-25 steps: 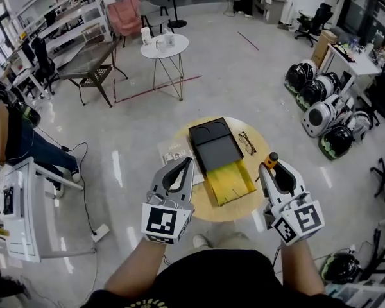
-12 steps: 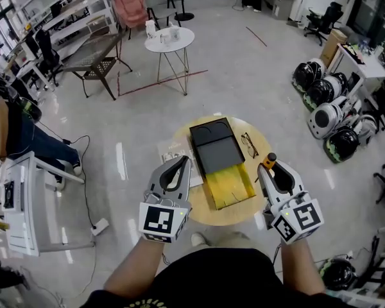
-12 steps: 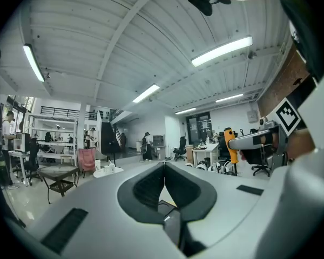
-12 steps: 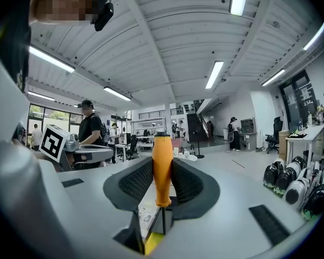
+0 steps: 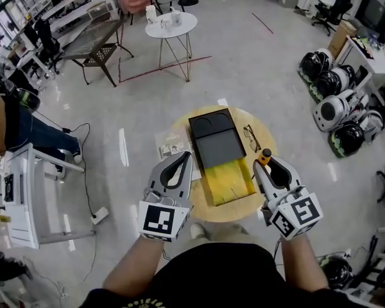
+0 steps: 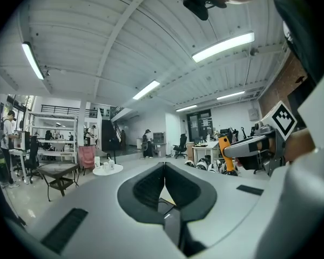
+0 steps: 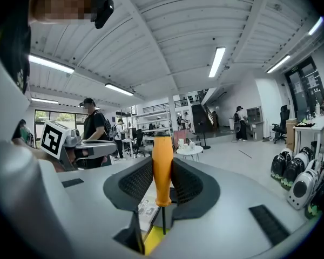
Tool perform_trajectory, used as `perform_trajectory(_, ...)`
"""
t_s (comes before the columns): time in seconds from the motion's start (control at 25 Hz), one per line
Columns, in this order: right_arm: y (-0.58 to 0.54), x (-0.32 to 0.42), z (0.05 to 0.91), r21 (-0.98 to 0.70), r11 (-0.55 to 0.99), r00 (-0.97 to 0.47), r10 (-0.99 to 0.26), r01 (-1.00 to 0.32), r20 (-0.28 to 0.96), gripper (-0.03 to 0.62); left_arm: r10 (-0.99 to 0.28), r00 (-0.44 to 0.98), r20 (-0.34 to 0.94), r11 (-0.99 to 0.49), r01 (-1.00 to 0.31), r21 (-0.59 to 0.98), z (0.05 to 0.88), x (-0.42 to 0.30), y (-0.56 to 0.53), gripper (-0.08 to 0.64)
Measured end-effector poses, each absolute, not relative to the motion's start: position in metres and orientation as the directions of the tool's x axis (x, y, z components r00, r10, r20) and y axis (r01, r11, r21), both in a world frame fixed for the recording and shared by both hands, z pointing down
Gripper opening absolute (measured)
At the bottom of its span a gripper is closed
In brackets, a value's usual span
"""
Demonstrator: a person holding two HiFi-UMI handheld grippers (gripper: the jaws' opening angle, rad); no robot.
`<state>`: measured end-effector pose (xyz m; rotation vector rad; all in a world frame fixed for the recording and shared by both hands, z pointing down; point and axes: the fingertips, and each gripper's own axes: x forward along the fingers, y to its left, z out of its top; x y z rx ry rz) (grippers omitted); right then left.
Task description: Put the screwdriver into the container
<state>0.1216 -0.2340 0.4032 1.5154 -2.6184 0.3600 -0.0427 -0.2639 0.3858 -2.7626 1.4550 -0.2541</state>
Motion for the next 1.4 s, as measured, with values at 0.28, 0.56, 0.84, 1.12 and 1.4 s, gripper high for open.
perform_trajectory(0.28,-0.242,0.122,0.431,-0.211,0.490,-0.532,-0.811,-0.845,0.244,0.121,-0.825,0.538,0.171,-0.556,-0.828,-0.076,0.402,-0.044,-0.270,0.017)
perform_trajectory(0.56,-0.246,0.116,0.462,-0.256,0.486,-0.547,-0.782,-0.835,0.300,0.121,-0.826,0.535,0.178,-0.553,-0.831,-0.063,0.406,-0.046,-0.271,0.017)
perform_trajectory(0.84,-0.251,0.113,0.491,-0.285,0.451,-0.531,-0.767,-0.846,0.360,0.120,-0.833,0.526,0.172,-0.540,-0.840,-0.045,0.410,-0.051,-0.274,0.017)
perform_trajectory(1.12,-0.252,0.111,0.523,-0.288,0.447,-0.531,-0.743,-0.847,0.408,0.120,-0.833,0.526,0.172,-0.540,-0.840,-0.049,0.412,-0.051,-0.274,0.017)
perform_trajectory(1.4,-0.254,0.113,0.549,-0.298,0.430,-0.523,-0.723,-0.852,0.452,0.120,-0.838,0.517,0.173,-0.532,-0.845,-0.050,0.412,-0.055,-0.278,0.017)
